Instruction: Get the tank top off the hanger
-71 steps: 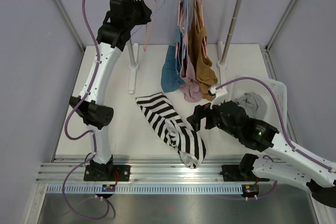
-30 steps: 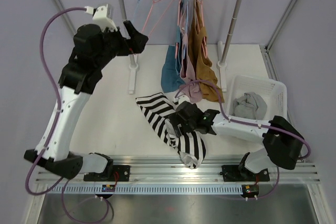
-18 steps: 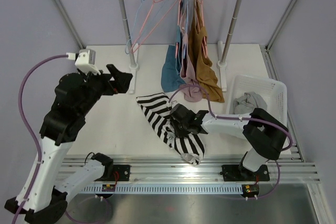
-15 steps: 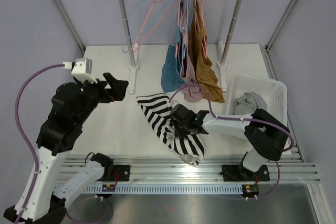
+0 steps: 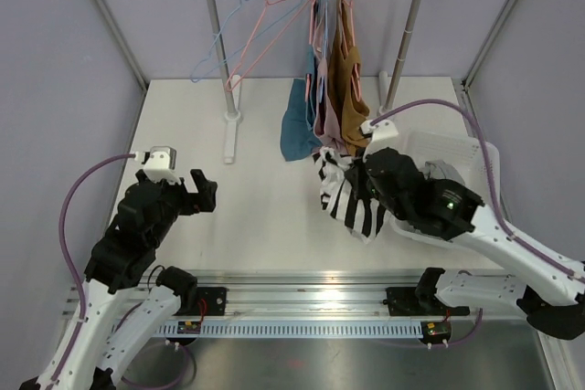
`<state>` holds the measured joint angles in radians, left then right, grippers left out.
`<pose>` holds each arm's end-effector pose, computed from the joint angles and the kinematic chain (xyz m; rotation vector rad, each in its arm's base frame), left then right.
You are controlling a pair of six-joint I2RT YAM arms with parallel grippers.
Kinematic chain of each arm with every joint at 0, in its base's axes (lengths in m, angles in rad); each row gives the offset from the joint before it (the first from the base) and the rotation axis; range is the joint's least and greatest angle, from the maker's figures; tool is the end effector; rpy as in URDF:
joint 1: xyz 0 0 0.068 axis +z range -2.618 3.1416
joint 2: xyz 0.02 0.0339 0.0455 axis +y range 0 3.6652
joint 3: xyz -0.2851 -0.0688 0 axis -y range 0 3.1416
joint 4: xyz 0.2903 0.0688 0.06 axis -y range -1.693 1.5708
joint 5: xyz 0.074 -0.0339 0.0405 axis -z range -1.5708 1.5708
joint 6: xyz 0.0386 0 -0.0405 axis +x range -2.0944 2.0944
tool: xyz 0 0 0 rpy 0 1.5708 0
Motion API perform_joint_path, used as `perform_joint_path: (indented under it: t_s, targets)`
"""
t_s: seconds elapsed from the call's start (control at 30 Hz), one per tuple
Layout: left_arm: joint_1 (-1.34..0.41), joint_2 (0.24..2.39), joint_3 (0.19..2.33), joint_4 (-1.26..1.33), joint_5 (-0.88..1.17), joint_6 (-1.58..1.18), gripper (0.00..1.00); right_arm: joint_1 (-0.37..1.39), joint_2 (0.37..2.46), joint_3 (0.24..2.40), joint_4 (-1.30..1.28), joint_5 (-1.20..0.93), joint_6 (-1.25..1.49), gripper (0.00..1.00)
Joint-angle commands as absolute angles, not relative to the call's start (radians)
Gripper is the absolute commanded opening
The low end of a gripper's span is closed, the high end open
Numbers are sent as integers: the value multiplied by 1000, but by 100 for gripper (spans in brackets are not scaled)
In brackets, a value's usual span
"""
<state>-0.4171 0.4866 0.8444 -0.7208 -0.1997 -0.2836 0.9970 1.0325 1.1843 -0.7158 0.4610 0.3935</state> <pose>0.1160 -0.0430 0.3650 -0.0044 1.9360 -0.2756 0.1466 0.1952 0.4035 -0.3602 2.0584 0.3577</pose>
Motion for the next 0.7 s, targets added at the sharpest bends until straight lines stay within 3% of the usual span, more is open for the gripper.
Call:
perform_joint_path:
  t_s: [0.0, 0.13, 0.17, 0.43, 0.67]
  targets:
    - [-420, 476, 854, -663, -273, -276, 99, 1003, 1034, 1348, -984, 811, 396, 0]
    - [-420, 465, 859, -678, -336, -313, 99, 918, 1075, 1463, -1158, 998, 434, 0]
    - [-420, 457, 861, -678, -350, -324, 99, 814, 1083, 1474, -1173, 999, 430, 0]
    - [-419, 422, 868, -678, -362, -319, 99, 390, 1071, 1179, -881, 703, 322, 0]
    - [-419, 449, 975, -707, -287, -325, 99, 160, 1386, 1038, -724, 353, 371, 0]
